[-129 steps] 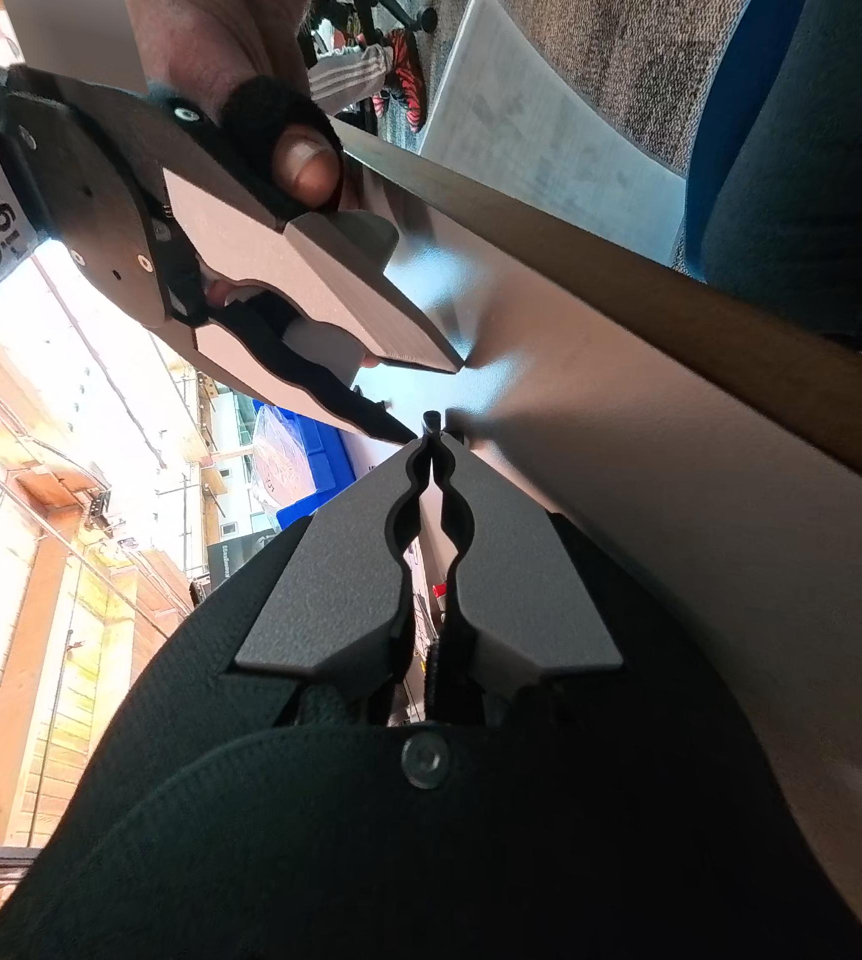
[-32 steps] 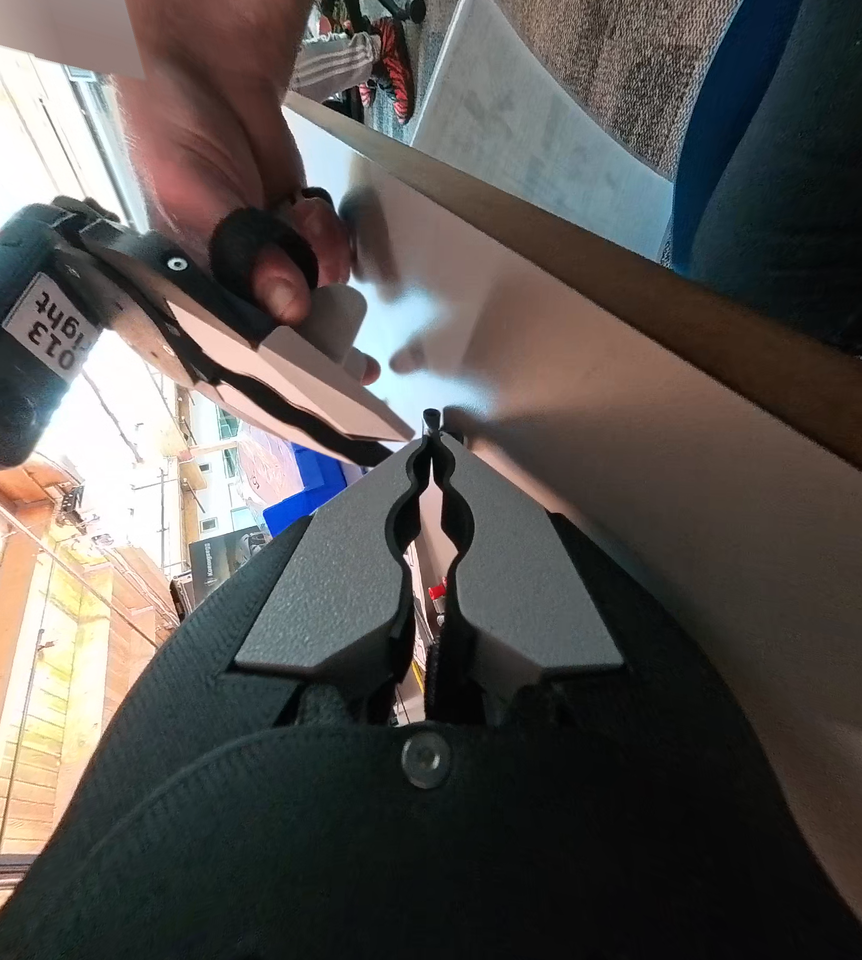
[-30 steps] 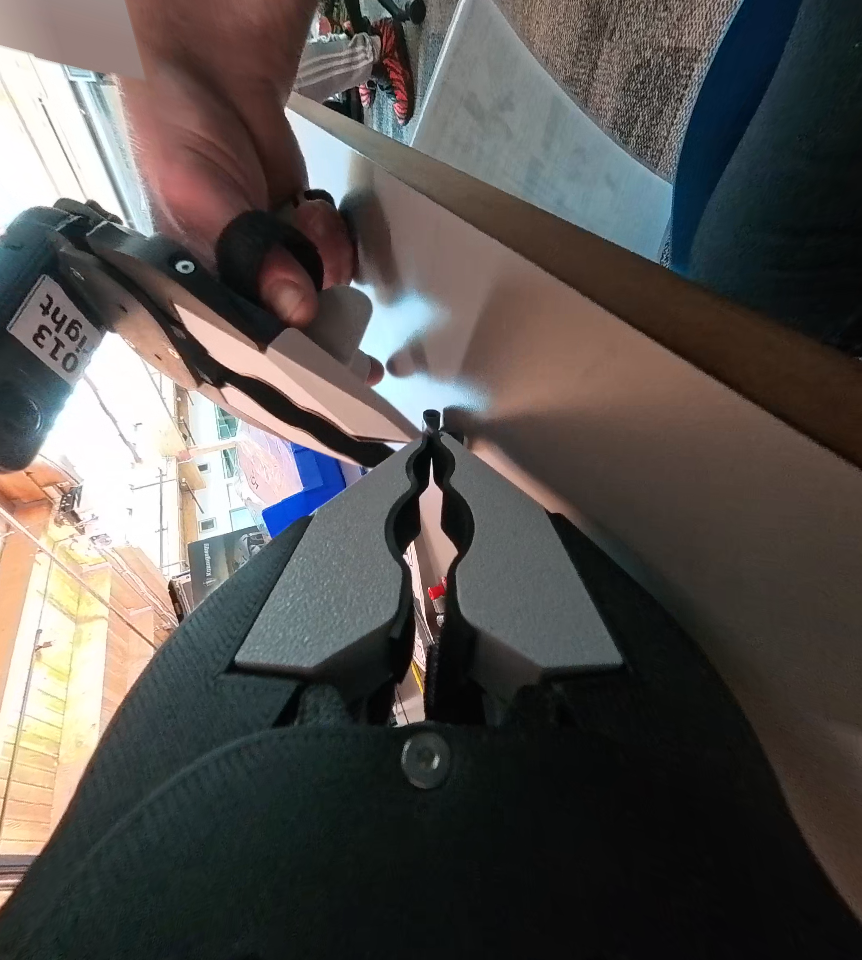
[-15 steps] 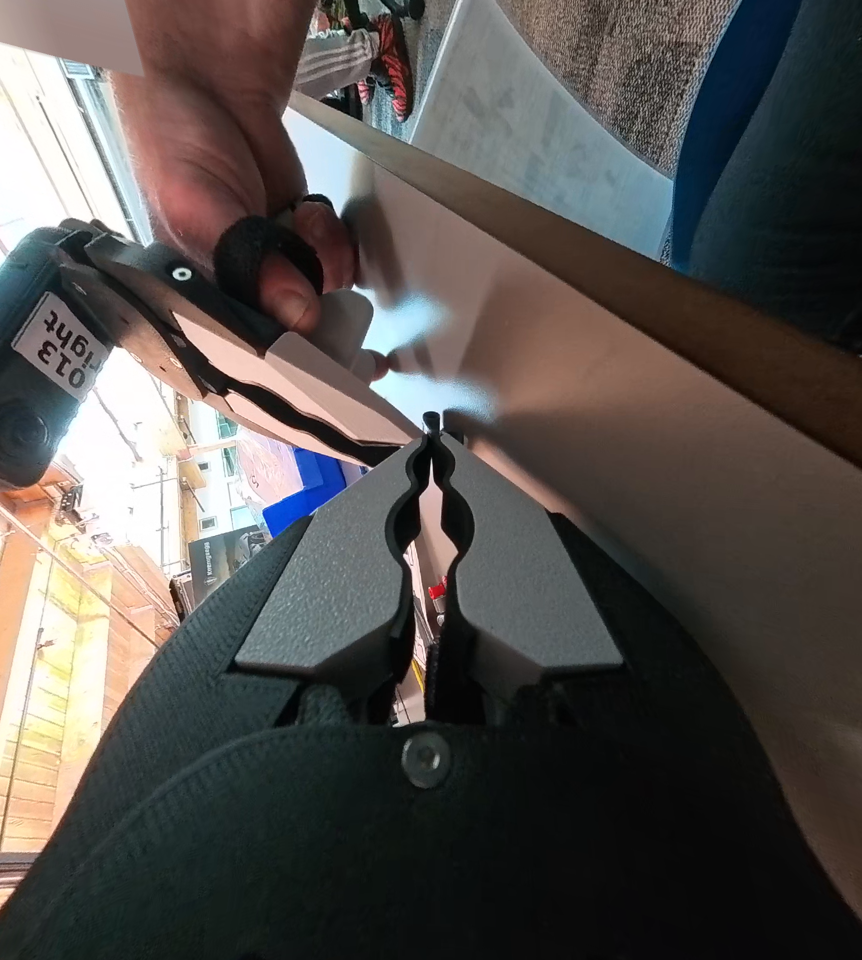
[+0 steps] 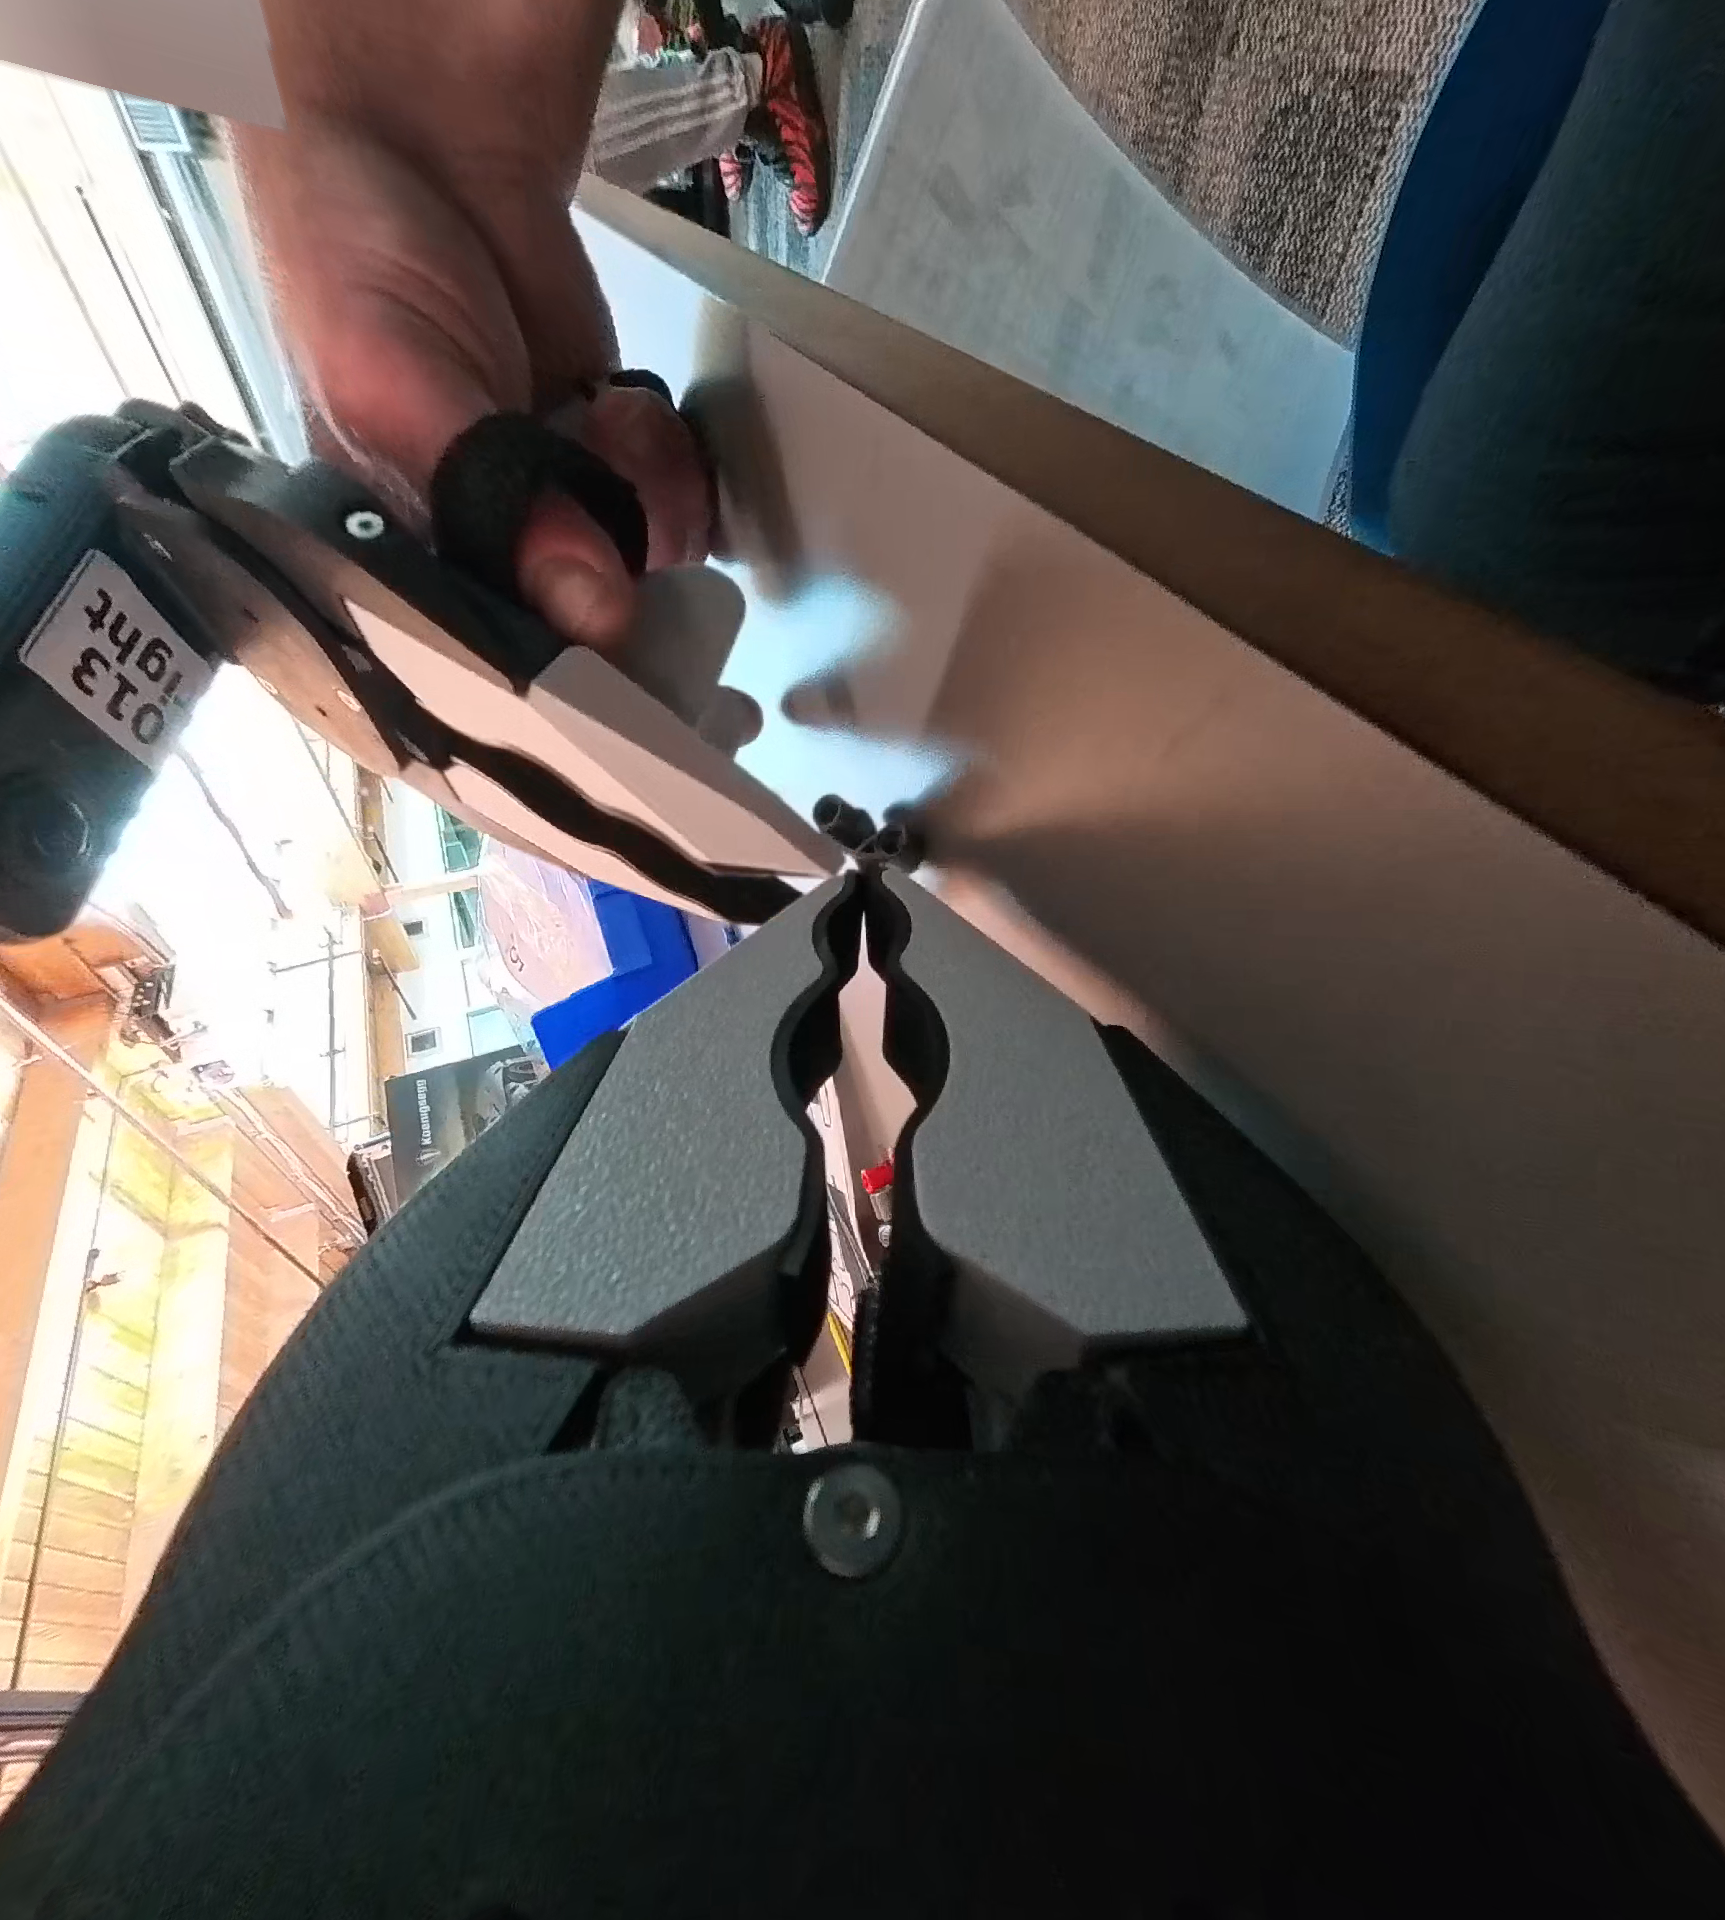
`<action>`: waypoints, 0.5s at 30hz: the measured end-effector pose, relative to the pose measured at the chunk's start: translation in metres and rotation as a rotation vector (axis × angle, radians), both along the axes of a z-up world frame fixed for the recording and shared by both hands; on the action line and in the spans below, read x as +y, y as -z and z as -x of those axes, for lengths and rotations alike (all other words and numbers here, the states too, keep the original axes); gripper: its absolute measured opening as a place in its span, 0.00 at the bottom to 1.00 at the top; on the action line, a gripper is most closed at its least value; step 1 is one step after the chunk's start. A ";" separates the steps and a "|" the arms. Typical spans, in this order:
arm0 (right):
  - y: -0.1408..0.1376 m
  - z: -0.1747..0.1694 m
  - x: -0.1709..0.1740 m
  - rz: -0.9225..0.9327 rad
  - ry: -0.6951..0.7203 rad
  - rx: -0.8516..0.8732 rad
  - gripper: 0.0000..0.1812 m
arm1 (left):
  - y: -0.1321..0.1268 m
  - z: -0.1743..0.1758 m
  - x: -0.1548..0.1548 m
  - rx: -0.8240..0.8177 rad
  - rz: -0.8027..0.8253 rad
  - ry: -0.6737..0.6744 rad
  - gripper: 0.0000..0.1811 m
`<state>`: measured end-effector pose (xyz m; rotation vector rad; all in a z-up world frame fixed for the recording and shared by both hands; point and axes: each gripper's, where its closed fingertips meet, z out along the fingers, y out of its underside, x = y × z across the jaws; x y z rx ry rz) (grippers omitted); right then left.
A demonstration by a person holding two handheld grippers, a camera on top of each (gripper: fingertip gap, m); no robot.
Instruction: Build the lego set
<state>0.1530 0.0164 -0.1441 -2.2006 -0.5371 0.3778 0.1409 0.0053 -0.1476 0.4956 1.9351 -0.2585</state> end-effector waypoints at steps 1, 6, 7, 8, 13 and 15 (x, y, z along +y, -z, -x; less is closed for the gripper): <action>0.000 0.000 -0.002 -0.005 -0.002 -0.007 0.10 | -0.001 0.000 0.000 -0.006 0.004 0.000 0.00; -0.006 0.001 -0.014 -0.092 -0.053 -0.102 0.17 | -0.001 -0.002 0.001 0.004 0.008 -0.011 0.00; -0.005 0.001 -0.015 -0.102 -0.056 -0.151 0.17 | 0.000 -0.002 0.001 0.008 0.009 -0.009 0.00; -0.003 0.002 -0.016 -0.115 -0.066 -0.203 0.16 | 0.000 -0.002 0.000 0.008 0.011 -0.010 0.00; 0.000 0.001 -0.008 -0.187 -0.076 -0.478 0.13 | -0.002 -0.004 0.001 0.028 0.041 -0.024 0.00; 0.002 -0.001 -0.005 -0.206 -0.072 -0.565 0.11 | -0.003 -0.005 0.001 0.044 0.063 -0.032 0.00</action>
